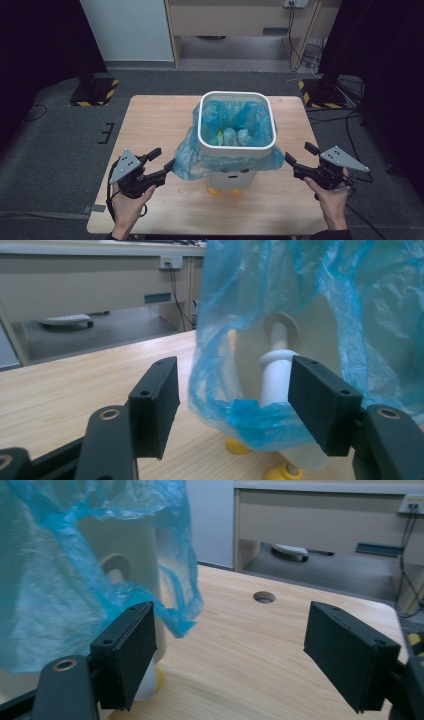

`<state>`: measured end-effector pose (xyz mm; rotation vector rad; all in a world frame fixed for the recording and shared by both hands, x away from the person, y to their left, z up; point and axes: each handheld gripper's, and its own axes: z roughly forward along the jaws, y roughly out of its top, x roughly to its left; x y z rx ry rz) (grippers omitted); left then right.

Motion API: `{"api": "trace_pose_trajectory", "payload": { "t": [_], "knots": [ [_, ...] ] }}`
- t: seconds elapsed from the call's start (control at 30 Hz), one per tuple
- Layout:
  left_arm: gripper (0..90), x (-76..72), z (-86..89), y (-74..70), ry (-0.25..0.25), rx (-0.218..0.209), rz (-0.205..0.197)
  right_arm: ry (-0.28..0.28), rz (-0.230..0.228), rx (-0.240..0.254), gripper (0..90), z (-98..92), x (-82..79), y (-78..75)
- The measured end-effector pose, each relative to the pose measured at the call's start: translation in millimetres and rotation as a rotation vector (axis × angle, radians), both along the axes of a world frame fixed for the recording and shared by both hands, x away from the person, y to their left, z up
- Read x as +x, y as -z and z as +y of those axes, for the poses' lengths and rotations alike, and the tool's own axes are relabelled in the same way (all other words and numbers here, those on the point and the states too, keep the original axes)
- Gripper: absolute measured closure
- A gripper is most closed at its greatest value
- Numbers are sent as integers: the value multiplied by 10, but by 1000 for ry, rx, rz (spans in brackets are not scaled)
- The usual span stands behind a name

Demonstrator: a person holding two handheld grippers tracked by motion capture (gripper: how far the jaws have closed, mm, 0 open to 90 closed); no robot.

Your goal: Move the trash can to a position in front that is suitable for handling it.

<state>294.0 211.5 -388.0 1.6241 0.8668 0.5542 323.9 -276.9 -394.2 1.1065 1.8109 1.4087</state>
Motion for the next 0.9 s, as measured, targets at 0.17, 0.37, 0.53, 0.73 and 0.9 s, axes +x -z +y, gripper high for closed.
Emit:
{"api": "trace_pose_trajectory", "payload": {
  "t": [0.17,0.37,0.53,0.73,0.9],
  "knots": [
    [371,14,-112,46,26,15,15,-45,10,3,219,24,-35,8],
    [391,34,-213,89,48,25,29,-115,36,-15,259,77,-72,35],
    [429,66,-272,124,57,36,43,-157,48,-33,317,135,-60,75],
    [474,112,-324,157,65,43,58,-187,66,-40,386,163,-44,116],
    [509,143,-356,191,67,47,74,-200,68,-44,455,174,-27,155]
  ]
}}
